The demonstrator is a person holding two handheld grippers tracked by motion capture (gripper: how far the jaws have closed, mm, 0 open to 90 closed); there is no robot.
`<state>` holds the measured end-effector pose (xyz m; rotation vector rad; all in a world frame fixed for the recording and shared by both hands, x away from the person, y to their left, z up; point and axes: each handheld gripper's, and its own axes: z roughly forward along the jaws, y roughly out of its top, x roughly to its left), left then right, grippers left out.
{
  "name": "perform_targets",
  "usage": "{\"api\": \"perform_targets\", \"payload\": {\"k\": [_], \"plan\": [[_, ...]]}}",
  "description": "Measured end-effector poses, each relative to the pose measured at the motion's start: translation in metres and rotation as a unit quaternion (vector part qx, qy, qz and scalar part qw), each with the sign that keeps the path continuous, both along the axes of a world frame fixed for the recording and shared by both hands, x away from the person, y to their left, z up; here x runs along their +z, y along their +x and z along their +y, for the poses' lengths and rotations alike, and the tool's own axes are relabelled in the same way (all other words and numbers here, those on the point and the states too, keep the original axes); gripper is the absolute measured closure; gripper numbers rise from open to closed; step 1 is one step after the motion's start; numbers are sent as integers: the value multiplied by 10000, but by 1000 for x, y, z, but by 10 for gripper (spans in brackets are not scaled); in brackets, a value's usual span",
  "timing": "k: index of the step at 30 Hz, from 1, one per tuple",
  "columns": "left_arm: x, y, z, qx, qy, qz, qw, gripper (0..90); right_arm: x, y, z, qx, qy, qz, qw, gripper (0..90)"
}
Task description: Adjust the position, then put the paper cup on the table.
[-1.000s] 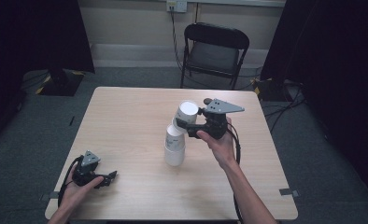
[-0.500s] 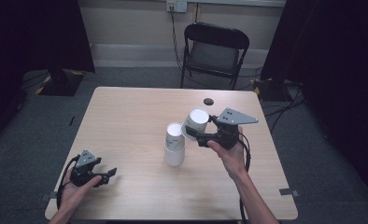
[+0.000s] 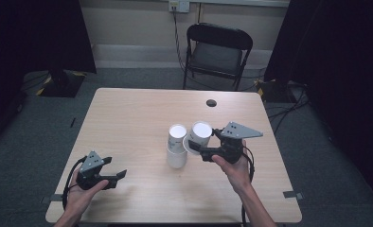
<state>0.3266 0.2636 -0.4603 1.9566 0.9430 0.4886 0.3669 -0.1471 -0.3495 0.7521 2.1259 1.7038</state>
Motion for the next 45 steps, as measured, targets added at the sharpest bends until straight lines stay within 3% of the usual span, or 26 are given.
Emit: {"api": "perform_targets", "payload": {"k": [8, 14, 20, 33, 39, 45], "plan": [[12, -5, -26, -361, -85, -177, 9992, 206, -2, -7, 6, 164, 19, 56, 9998, 297], [23, -7, -46, -661, -166, -366, 9970, 206, -3, -8, 12, 288, 21, 99, 9995, 298], [28, -7, -60, -802, -231, -410, 9957, 206, -2, -11, 12, 341, 76, 122, 9993, 298], [51, -5, -94, -1242, -505, -704, 9885, 205, 0, -18, 19, 535, 127, 175, 9983, 299], [60, -5, -105, -1412, -670, -855, 9840, 206, 0, -22, 28, 733, 143, 271, 9968, 300], [64, -6, -111, -1414, -775, -1033, 9815, 213, 4, -26, 33, 952, 291, 313, 9945, 301]]}}
